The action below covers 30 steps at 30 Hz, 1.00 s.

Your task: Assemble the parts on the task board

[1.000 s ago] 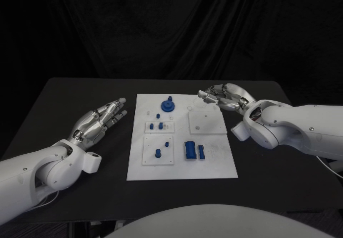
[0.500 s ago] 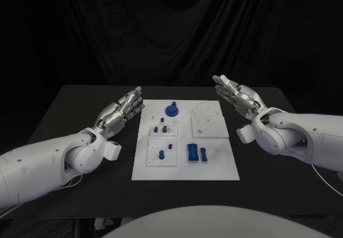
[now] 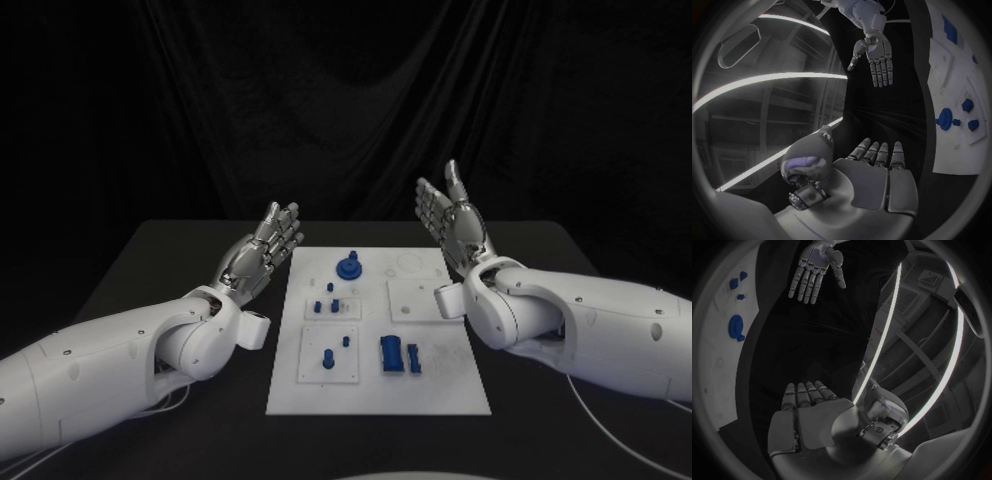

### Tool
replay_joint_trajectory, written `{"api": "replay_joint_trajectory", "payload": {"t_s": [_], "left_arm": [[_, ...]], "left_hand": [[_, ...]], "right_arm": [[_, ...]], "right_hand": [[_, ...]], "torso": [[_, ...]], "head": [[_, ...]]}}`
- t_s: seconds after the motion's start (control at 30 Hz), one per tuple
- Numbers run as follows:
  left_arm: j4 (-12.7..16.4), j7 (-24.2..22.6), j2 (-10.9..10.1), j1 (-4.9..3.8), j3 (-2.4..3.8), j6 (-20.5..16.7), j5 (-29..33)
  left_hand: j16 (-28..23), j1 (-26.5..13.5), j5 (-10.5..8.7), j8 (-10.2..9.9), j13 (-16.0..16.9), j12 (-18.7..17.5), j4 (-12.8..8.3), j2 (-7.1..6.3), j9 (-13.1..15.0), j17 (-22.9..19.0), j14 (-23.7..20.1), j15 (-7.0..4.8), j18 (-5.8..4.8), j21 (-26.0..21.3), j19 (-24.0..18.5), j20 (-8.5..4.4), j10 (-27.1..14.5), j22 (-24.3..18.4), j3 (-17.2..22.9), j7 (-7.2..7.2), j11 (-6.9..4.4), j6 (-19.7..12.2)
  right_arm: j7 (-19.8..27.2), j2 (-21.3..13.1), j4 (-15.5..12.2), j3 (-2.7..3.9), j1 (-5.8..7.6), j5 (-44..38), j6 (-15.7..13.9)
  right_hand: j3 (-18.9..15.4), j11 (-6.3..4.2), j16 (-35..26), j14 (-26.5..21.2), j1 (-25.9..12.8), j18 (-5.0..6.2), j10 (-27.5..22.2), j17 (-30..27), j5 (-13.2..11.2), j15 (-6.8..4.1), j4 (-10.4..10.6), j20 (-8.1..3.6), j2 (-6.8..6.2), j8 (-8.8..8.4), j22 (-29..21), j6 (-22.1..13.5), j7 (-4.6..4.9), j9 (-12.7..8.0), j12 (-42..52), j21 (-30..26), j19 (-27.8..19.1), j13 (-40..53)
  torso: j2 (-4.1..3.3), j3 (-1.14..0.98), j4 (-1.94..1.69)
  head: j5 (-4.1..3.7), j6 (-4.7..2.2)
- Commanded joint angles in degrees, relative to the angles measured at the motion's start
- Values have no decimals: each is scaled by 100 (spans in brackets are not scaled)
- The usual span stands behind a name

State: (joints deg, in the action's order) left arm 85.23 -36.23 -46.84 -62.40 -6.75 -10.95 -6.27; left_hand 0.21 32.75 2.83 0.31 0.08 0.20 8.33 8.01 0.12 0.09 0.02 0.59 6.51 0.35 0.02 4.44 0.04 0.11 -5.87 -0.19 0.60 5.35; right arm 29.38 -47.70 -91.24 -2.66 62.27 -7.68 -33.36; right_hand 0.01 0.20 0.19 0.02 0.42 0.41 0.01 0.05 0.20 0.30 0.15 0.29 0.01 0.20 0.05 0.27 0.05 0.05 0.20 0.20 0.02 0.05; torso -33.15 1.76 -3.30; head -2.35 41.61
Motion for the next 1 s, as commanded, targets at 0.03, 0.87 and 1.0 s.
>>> {"api": "replay_joint_trajectory", "payload": {"t_s": [0.03, 0.87, 1.0], "left_arm": [[122, 235, 56, 45, 127, -1304, 278], [472, 643, 215, 224, 675, -3317, 627], [472, 643, 215, 224, 675, -3317, 627]], "left_hand": [[-21, -1070, -283, -31, -8, -20, -272, -260, -12, -9, -2, -59, -651, -35, -2, -444, -4, -11, 587, 19, -60, -535], [-21, -2456, -283, -31, -8, -20, -833, -801, -12, -9, -2, -59, -651, -35, -2, -444, -4, -11, 587, 19, -60, -535], [-21, -2592, -283, -31, -8, -20, -833, -801, -12, -9, -2, -59, -651, -35, -2, -444, -4, -11, 587, 19, -60, -535]], "right_arm": [[34, 179, 89, 153, -135, 649, -915], [41, 301, 129, 266, -211, 768, -1075], [41, 301, 129, 266, -211, 768, -1075]], "right_hand": [[-1, -20, -19, -2, -42, -41, -1, -5, -20, -30, -15, -29, -1, -20, -5, -27, -5, -5, -20, -20, -2, -5], [-1, -20, -19, -2, -42, -41, -1, -5, -20, -30, -15, -29, -1, -20, -5, -27, -5, -5, -20, -20, -2, -5], [-1, -20, -19, -2, -42, -41, -1, -5, -20, -30, -15, -29, -1, -20, -5, -27, -5, -5, -20, -20, -2, -5]], "torso": [[109, -97, 183], [197, -176, 330], [197, -176, 330]], "head": [[105, -326], [235, -723], [235, -723]]}}
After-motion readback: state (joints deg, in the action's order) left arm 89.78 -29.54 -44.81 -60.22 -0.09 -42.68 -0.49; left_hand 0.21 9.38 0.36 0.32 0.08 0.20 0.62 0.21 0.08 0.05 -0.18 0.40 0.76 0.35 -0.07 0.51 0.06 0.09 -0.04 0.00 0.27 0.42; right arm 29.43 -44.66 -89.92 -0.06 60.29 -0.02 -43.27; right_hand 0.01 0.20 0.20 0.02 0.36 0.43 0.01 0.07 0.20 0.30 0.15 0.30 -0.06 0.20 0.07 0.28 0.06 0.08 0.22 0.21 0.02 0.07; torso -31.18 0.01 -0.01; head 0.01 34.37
